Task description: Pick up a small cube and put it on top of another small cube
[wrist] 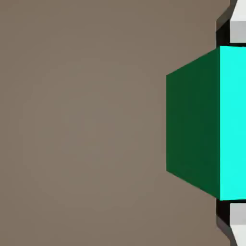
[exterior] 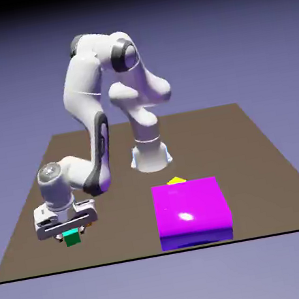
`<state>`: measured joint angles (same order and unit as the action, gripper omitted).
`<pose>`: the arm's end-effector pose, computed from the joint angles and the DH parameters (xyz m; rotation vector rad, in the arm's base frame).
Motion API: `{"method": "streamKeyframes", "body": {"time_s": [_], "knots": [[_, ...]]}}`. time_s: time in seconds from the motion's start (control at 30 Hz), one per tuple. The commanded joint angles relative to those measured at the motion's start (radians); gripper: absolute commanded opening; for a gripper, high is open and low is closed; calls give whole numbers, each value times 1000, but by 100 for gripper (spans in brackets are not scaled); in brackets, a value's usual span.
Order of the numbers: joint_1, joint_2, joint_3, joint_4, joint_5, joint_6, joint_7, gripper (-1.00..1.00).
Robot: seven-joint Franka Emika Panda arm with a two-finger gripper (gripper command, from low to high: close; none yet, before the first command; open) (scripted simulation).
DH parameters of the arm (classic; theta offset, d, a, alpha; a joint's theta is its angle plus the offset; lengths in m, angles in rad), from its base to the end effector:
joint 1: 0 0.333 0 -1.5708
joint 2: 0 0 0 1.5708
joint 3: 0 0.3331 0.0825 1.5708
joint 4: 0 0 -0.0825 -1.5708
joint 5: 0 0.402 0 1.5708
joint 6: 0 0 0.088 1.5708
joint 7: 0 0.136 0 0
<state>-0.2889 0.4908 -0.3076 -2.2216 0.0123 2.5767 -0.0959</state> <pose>0.4451 -0.3162 0.1229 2.9511 -0.7305 -0.2334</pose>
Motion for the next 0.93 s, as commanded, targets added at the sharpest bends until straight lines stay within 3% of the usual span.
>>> {"method": "streamKeyframes", "body": {"time_s": [0.0,0.43,0.5,0.67,0.7,0.9], "knots": [[10,-36,-10,-3,-12,-32,8,-100],[121,-379,-195,-247,-30,-177,521,-100],[122,-382,-197,-250,-30,-178,528,-100],[58,-206,-118,-273,94,7,442,-100],[58,-206,-118,-273,94,7,442,100],[122,-382,-197,-250,-30,-178,528,100]]}}
